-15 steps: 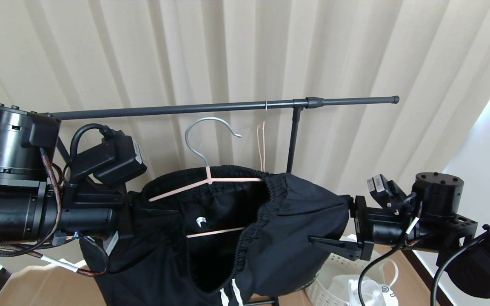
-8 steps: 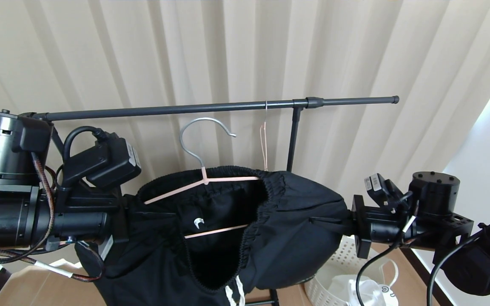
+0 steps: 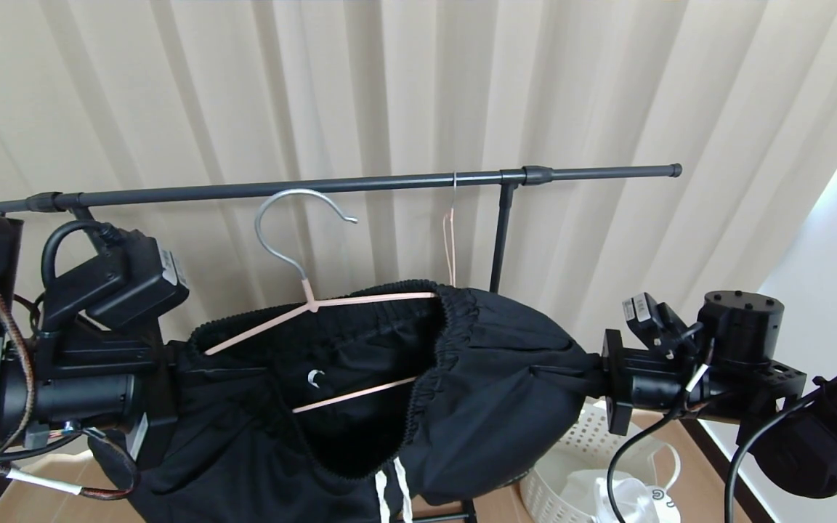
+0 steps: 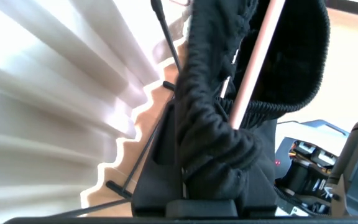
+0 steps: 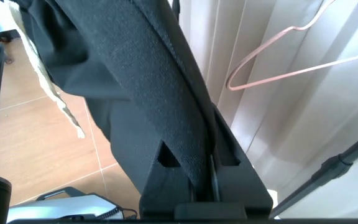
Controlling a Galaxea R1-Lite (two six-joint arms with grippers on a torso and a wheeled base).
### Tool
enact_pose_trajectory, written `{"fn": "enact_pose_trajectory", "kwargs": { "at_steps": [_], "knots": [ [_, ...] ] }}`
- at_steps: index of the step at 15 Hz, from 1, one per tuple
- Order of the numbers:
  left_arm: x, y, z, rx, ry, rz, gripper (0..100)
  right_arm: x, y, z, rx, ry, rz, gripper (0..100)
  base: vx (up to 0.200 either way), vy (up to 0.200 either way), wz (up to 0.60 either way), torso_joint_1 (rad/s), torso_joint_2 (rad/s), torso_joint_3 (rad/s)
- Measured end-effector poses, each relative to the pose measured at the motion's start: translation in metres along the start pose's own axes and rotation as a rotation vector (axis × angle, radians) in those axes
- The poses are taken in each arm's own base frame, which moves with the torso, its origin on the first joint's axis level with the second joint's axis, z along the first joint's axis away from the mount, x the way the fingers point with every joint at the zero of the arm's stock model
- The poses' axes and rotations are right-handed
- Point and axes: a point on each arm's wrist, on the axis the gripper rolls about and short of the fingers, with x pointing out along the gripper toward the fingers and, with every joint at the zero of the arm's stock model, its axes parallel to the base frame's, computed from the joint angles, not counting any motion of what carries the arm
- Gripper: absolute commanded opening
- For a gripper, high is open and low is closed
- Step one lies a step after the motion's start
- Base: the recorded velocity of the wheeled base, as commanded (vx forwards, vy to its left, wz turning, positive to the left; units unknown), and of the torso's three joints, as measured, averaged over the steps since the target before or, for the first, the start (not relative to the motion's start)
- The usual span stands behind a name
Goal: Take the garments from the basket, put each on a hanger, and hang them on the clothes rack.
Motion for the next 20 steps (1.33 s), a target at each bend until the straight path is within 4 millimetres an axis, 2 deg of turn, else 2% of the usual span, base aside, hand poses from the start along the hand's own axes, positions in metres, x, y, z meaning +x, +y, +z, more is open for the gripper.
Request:
{"fn": "enact_pose_trajectory", "kwargs": {
  "at_steps": [5, 13, 14, 20],
  "knots": [
    [-0.015, -0.003, -0.004, -0.027, -0.015, 0.041, 0, 0.000, -0.001, 0.000, 0.019, 0.001, -0.003, 0, 0.000, 0.000, 0.00, 0.000, 0.00, 0.000],
    [-0.018, -0.003, -0.007, -0.075, -0.024, 0.064, 0, 0.001, 0.000, 0.000, 0.028, 0.003, -0.001, 0, 0.000, 0.000, 0.00, 0.000, 0.00, 0.000],
    [-0.017, -0.004, -0.009, -0.077, -0.020, 0.063, 0, 0.001, 0.001, 0.000, 0.028, 0.004, 0.001, 100, 0.000, 0.000, 0.00, 0.000, 0.00, 0.000],
    [-0.014, -0.010, -0.024, -0.107, 0.030, 0.054, 0, -0.005, 0.011, 0.009, 0.005, -0.009, 0.000, 100, 0.000, 0.000, 0.00, 0.000, 0.00, 0.000]
  ]
}}
